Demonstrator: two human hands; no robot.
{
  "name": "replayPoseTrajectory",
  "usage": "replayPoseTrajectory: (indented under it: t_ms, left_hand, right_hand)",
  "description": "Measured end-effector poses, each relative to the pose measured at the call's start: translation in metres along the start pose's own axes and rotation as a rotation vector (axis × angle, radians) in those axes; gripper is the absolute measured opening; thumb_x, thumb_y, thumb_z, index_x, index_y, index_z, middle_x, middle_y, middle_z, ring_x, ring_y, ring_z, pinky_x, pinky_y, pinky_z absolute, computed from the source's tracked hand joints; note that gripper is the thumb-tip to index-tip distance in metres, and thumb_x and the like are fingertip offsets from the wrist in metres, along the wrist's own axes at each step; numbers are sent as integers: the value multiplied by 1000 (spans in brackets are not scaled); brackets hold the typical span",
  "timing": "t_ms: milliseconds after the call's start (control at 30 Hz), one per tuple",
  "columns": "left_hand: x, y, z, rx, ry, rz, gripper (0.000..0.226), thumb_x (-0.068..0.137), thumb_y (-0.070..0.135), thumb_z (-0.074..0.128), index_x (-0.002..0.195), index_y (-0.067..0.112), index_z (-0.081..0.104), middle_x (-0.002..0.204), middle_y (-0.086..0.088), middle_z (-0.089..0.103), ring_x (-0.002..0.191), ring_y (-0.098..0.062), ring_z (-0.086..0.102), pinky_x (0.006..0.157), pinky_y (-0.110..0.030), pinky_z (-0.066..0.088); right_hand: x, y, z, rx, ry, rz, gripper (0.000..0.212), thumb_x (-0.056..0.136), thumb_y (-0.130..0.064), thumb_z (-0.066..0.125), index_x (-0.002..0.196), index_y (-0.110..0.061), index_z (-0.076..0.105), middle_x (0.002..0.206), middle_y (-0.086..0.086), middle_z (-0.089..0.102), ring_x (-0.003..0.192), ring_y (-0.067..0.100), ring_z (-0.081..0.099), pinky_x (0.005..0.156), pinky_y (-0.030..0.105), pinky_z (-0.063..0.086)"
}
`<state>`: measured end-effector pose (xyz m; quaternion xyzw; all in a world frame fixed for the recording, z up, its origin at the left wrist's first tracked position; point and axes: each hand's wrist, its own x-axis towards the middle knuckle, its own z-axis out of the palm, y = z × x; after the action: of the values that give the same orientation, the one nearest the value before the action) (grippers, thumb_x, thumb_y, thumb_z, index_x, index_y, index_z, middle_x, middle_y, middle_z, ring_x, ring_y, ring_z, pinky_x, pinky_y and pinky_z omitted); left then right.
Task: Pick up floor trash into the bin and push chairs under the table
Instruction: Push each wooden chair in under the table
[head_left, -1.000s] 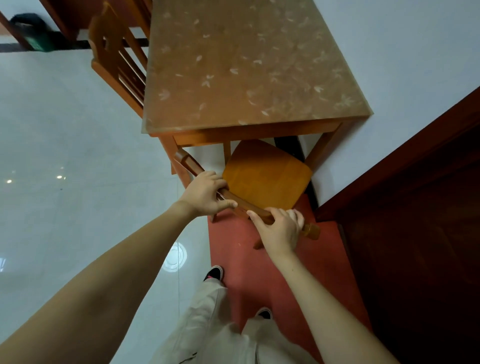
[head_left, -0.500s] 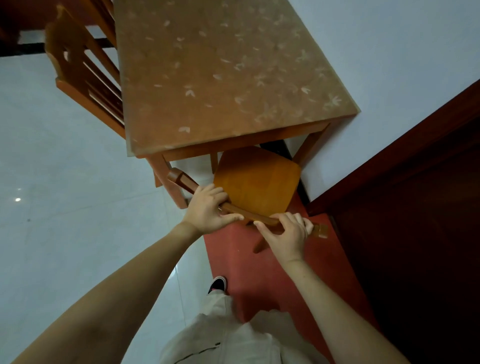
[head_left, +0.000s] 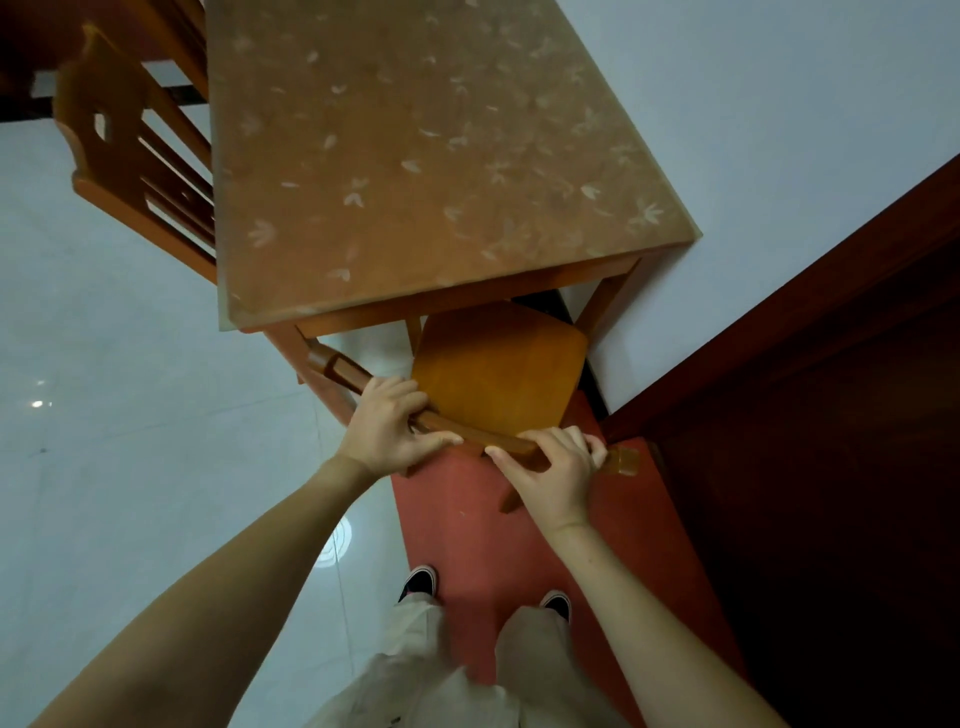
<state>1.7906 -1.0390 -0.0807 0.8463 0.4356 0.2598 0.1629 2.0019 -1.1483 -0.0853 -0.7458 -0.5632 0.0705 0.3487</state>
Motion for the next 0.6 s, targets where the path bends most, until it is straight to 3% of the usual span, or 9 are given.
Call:
replayPoseTrajectory:
  t_ms: [167, 367, 467, 600]
  left_hand:
    - [-14, 18, 29, -5, -7, -73, 68, 72, 82, 54, 69, 14, 63, 68, 4, 54, 70, -14, 46, 70, -34, 34]
    - [5, 49, 45, -27, 63, -126, 63, 73, 79, 54, 65, 17, 54, 65, 6, 44, 69, -13, 41, 70, -28, 24]
    - [15, 70, 60, -33, 71, -157, 55, 72, 76, 58, 68, 21, 53, 68, 9, 44, 71, -13, 43, 71, -28, 25]
    - [31, 90, 80, -5, 63, -213, 61, 73, 80, 53, 70, 19, 62, 70, 8, 49, 72, -13, 43, 70, -31, 28]
  right_hand:
    - [0, 32, -10, 40, -36, -51, 44, 68, -66, 71, 77, -23, 75, 79, -14, 69, 82, 7, 58, 100, 23, 18]
    - [28, 62, -25, -1, -75, -116, 45, 69, -67, 69, 78, -24, 73, 77, -13, 66, 81, 10, 57, 96, 32, 25]
    - [48, 83, -41, -22, -140, -140, 52, 71, -74, 61, 81, -25, 74, 79, -13, 66, 83, 11, 57, 97, 25, 20]
    - [73, 106, -59, -15, -223, -144, 56, 71, -79, 56, 85, -28, 74, 85, -16, 66, 90, 10, 56, 99, 18, 13]
